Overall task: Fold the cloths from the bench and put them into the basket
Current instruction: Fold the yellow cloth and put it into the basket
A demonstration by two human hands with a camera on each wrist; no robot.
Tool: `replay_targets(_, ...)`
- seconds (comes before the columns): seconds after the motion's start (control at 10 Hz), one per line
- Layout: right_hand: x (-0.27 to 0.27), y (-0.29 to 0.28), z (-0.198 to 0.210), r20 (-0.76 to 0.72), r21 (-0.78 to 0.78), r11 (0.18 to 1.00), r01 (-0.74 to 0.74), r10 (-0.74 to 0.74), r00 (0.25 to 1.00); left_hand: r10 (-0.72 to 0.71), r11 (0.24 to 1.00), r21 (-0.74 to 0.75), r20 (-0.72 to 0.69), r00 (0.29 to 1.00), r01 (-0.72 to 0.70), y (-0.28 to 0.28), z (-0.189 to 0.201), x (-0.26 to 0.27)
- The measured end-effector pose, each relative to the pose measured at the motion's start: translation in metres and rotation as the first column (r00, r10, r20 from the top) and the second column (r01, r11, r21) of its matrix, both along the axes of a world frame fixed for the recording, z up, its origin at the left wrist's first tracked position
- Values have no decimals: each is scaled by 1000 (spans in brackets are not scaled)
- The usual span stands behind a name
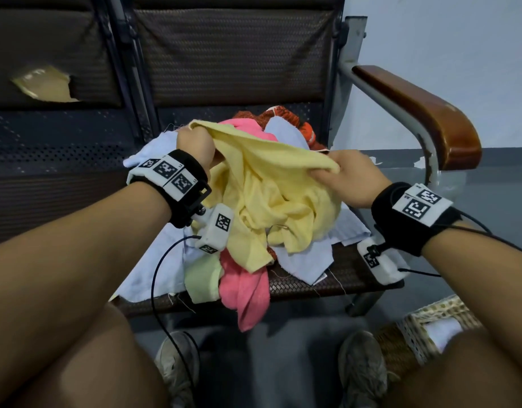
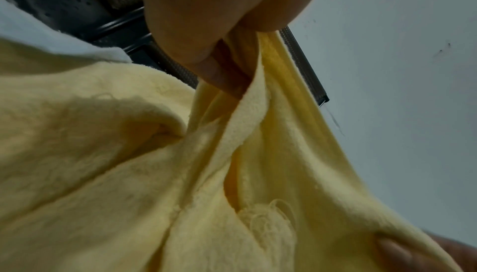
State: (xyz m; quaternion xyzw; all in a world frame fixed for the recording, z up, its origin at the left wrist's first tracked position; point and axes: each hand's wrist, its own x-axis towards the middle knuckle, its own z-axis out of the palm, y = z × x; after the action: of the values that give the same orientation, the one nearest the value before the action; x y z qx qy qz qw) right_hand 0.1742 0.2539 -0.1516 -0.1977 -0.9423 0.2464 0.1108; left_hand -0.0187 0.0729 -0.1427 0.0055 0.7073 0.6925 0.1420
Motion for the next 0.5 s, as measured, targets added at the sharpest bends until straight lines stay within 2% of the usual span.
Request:
replay_targets(0.1,0,-16,5,-162,-63,985,-161,149,975,-46,997,72,55,997,42,2,4,3)
replay_targets(0.2,-3,-39,3,-43,28,908,-418,419,907,-105,983,161,74,992,92,6,9,10)
replay_targets(0.3,-10,-53,-5,179,-2,890,-457,450,875,-201,971,143,61,978,191,10,21,25)
replay_targets(0.4,-19,-60,-13,227,1,945,-327,318,920,-256,951,203,96,962,233,12,27,34)
replay_targets(0.5,-30,-69,-18,145,-25,984,-177,179,973,-301,902,363,140,943,234,10,37,48)
